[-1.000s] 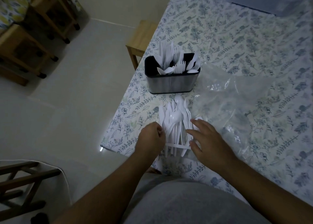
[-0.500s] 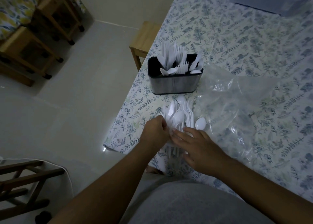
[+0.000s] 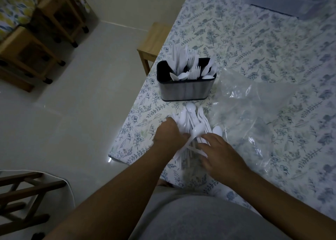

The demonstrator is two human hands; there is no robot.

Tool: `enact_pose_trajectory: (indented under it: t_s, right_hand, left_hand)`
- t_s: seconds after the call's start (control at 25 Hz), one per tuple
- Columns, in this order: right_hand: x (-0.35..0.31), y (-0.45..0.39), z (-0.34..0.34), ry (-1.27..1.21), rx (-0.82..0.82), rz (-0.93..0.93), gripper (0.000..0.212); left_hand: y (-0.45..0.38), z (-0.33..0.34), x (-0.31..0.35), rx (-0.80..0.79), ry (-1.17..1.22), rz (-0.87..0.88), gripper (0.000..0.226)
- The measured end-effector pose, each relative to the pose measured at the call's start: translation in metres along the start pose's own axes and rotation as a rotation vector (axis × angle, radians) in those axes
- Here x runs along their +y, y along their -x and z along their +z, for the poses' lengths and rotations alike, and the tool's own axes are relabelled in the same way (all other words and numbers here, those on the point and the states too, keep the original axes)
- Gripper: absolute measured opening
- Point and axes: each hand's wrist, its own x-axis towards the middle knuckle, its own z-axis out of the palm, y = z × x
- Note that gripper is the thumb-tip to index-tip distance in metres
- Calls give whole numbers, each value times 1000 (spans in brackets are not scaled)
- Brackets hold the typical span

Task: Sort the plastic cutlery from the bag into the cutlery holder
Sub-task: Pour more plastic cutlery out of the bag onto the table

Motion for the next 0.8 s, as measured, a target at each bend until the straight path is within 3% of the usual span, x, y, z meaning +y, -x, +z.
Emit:
enact_pose_trajectory:
  t_s: [0.36,0.64,0.8]
  right_hand:
    - [-1,5,-2,-82,28,15,36]
    - [-4,7,-7,-201,-17,63,37]
    - [-3,3,-15,-385,-17,236,39]
  left_hand:
    - [1,-8,8,-35,-68,-41,63]
    - [-9,-16,-6,-69,68,-64,34]
    - [-15,-31,-11,-68,207,-96,27]
